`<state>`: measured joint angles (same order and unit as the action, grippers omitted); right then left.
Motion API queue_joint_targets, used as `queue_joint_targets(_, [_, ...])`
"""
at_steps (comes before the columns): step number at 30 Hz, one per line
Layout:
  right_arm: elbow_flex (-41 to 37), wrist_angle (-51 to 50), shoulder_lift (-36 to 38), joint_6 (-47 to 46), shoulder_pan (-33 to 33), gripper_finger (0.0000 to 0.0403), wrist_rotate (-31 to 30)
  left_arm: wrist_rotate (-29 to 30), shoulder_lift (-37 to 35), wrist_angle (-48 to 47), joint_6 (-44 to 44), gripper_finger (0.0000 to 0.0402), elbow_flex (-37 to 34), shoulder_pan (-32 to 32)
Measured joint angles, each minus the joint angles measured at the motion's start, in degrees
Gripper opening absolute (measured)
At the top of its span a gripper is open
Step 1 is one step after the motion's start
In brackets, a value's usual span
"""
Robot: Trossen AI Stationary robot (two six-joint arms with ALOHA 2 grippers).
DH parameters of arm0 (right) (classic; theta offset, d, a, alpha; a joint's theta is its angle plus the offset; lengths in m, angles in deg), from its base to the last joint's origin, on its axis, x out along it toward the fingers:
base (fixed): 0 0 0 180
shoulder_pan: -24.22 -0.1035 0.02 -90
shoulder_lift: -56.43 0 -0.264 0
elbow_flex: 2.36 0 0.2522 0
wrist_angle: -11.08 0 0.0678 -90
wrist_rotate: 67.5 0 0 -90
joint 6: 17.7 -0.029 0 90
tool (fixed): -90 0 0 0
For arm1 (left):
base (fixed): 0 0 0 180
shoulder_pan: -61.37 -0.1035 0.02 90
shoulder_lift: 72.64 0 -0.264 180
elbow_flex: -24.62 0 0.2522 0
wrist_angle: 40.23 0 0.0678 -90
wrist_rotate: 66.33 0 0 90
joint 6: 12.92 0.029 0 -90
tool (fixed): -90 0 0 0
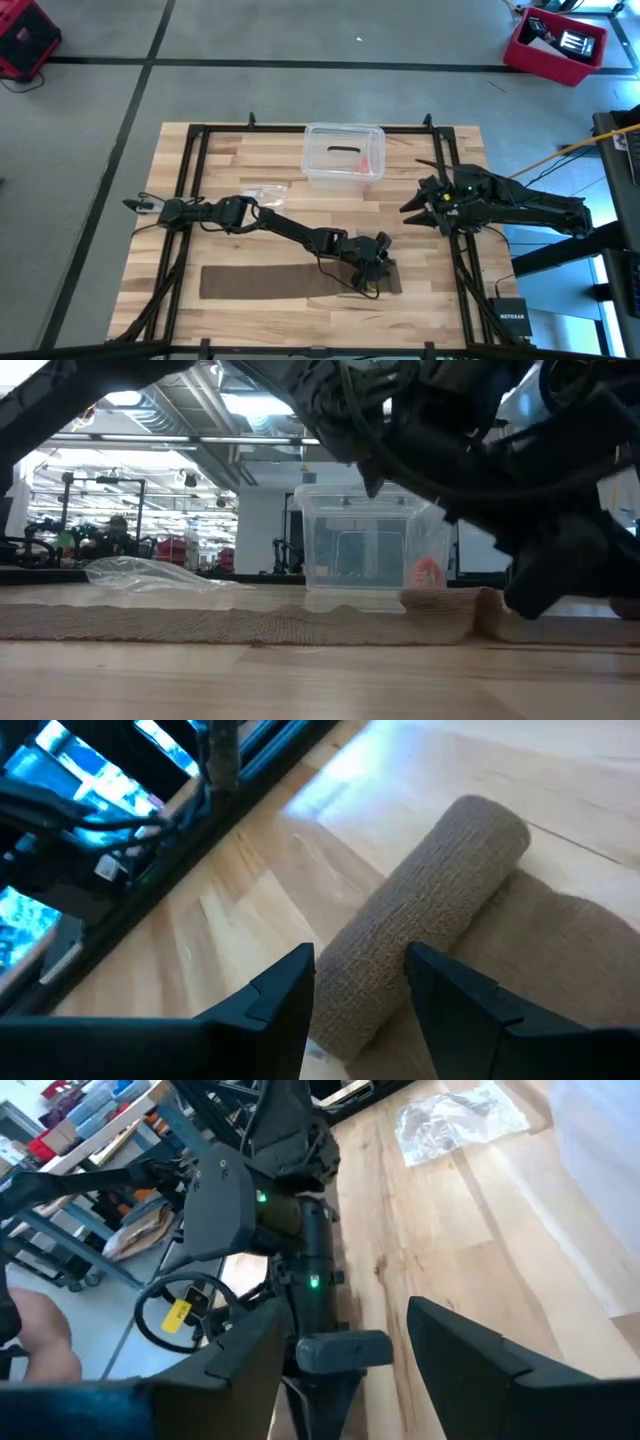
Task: Roll bandage
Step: Roll the brown bandage
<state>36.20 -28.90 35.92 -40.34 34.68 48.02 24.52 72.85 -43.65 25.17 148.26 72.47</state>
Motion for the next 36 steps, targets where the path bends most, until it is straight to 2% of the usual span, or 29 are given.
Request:
queue_joint_targets(5, [0.0, 0.0, -0.4, -0.3, 0.0, 0.0216, -0.5, -0.9, 1.0, 0.1, -0.3, 0.0155, 0.1, -0.4])
queue_joint_targets(9, [0.0, 0.2, -0.4, -0.3, 0.0, 0.0216, -0.5, -0.9, 1.1, -0.3, -4.8, 0.0145, 0.1, -0.4])
queue_joint_targets(12, [0.0, 0.3, -0.4, -0.3, 0.0, 0.0216, -0.5, -0.8, 1.1, -0.1, -6.5, 0.0113, 0.1, -0.3])
queue_joint_targets(17, [0.0, 0.4, -0.4, -0.1, 0.0, 0.0216, -0.5, -0.5, 1.2, 0.0, -7.1, 0.0027, 0.1, 0.1])
queue_joint_targets(19, [0.0, 0.4, -0.4, -0.1, 0.0, 0.0216, -0.5, -0.2, 1.2, -0.1, -7.2, 0.0008, 0.1, 0.3])
queue_joint_targets(29, [0.4, 0.5, -0.4, 0.3, 0.0, 0.0216, -0.9, 4.8, -0.2, -1.4, -7.4, 0.0001, 0.1, 1.8])
queue_joint_targets(36, [4.4, 0.5, -1.0, 1.5, 0.0, 0.0216, -2.2, 11.1, -5.6, -6.5, -9.7, 0.0014, 0.7, 3.2])
